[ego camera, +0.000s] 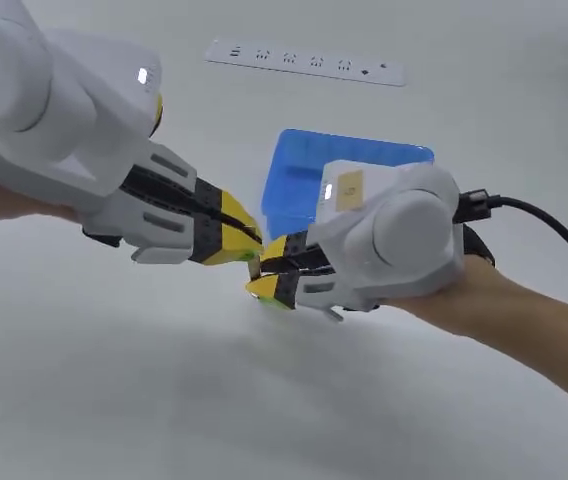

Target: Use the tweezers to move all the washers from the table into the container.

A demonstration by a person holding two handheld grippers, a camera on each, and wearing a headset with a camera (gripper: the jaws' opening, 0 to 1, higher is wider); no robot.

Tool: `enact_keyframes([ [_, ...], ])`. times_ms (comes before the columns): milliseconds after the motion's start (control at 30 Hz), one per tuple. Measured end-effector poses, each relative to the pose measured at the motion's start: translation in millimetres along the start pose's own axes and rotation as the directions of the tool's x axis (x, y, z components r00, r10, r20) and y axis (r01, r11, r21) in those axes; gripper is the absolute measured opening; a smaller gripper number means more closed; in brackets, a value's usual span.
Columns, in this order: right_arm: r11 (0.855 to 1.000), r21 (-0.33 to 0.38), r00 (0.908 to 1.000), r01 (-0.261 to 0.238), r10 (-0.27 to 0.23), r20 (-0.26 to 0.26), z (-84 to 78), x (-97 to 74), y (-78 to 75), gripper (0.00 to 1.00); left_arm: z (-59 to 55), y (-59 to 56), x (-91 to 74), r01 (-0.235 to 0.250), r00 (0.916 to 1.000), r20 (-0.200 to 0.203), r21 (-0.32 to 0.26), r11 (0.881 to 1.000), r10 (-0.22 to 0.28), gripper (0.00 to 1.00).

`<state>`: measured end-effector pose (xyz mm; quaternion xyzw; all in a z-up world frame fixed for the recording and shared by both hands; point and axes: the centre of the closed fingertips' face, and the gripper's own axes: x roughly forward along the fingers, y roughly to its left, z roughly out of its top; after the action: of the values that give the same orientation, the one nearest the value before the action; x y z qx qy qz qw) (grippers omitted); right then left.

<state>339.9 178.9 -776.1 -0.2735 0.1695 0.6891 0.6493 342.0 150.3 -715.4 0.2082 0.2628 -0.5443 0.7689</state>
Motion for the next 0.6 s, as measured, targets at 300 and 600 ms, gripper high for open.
enact_keyframes([
  [300, 0.999, 0.015, 0.999, 0.028, -0.029, 0.035, 12.9, -17.4, -0.4, 0.1, 19.2, -2.7, -8.9, -0.006, 0.9998, 0.019, 0.035, 0.999, 0.005, 0.06],
  [600, 0.997, -0.021, 0.996, 0.075, -0.074, 0.051, 28.9, -42.6, -4.7, 0.1, 45.2, -6.2, -21.2, -0.01, 0.9991, 0.042, 0.071, 0.997, 0.007, 0.06],
])
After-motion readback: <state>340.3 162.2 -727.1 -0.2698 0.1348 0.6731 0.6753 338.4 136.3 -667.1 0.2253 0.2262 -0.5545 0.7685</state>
